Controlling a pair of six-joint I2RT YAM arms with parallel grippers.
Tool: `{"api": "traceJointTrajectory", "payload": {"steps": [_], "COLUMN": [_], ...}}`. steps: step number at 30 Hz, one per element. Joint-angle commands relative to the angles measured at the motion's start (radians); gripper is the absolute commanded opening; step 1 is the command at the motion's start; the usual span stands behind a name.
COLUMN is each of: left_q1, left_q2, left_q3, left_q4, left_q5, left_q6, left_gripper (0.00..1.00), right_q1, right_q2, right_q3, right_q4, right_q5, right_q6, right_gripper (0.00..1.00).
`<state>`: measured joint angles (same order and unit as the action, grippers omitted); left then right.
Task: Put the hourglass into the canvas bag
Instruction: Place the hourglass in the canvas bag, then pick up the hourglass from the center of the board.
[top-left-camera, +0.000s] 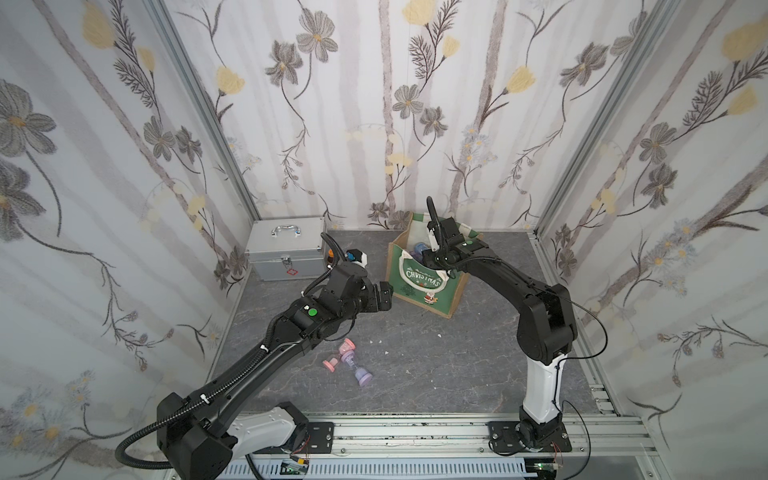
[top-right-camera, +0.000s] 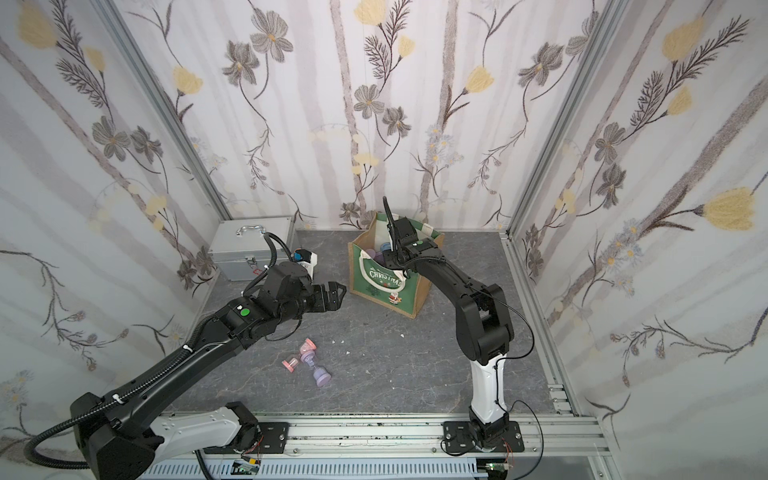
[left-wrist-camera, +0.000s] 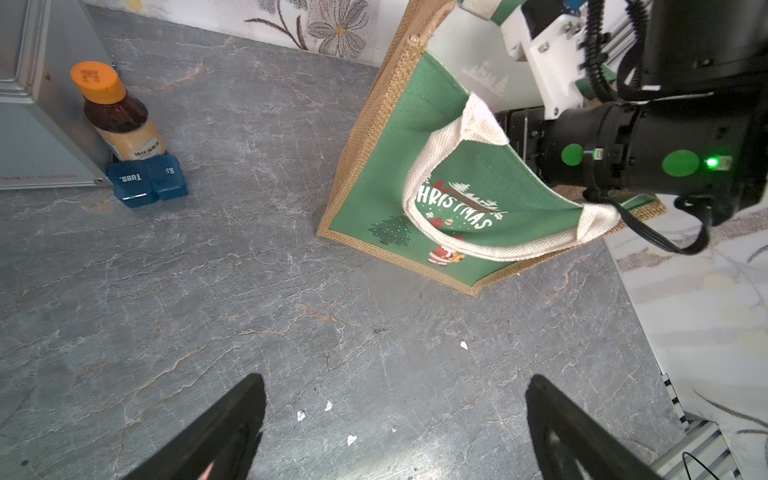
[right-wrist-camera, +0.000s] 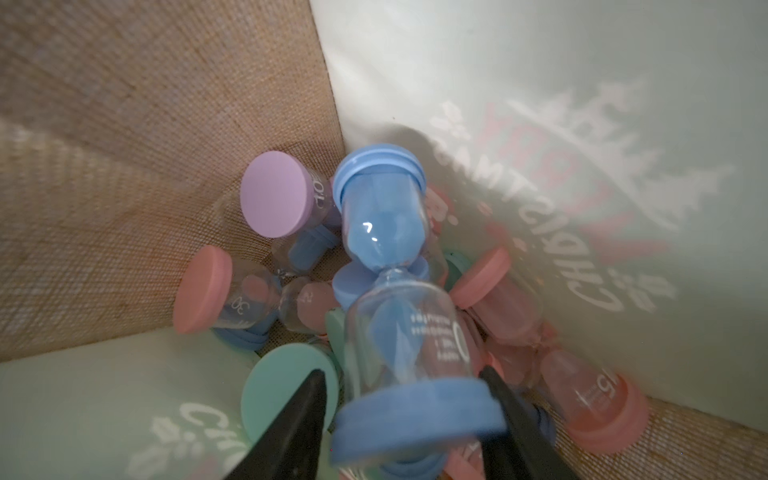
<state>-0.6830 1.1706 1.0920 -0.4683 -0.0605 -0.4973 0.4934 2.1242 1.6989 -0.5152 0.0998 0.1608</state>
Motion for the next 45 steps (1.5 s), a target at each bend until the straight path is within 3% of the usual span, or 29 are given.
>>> {"api": "traceJointTrajectory", "payload": {"steps": [1, 12, 25, 35, 45], "left_q1": [0.001, 0.002, 0.002, 0.002, 0.002], "left_q2": [-0.011, -0.029, -0.114, -0.265, -0.359], "left_q3": [-0.002, -0.004, -0.039, -0.123, -0.175], "left_q4": [0.020, 0.006, -0.087, -0.228, -0.348], "left_q5": [-0.025, -0.036, -0.066, -0.142, -0.180], "left_q6": [-0.004, -0.003, -0.006, -0.048, -0.127], "left_gripper": [1.00, 1.00, 1.00, 1.00, 1.00], "right_q1": [0.001, 0.035, 0.158, 0.416, 0.633], "right_q2": [-0.053, -0.227, -0.454, -0.571, -0.472], "right_q3": [-0.021, -0.058, -0.099, -0.258, -0.482], "right_q4": [0.073, 0.110, 0.116, 0.182, 0.397], "right_q5": [0.005, -0.006, 0.057, 0.180, 0.064], "right_q6": [0.005, 0.017, 0.061, 0.141, 0.247], "right_gripper": [0.61, 0.76, 0.84, 0.87, 0.88]}}
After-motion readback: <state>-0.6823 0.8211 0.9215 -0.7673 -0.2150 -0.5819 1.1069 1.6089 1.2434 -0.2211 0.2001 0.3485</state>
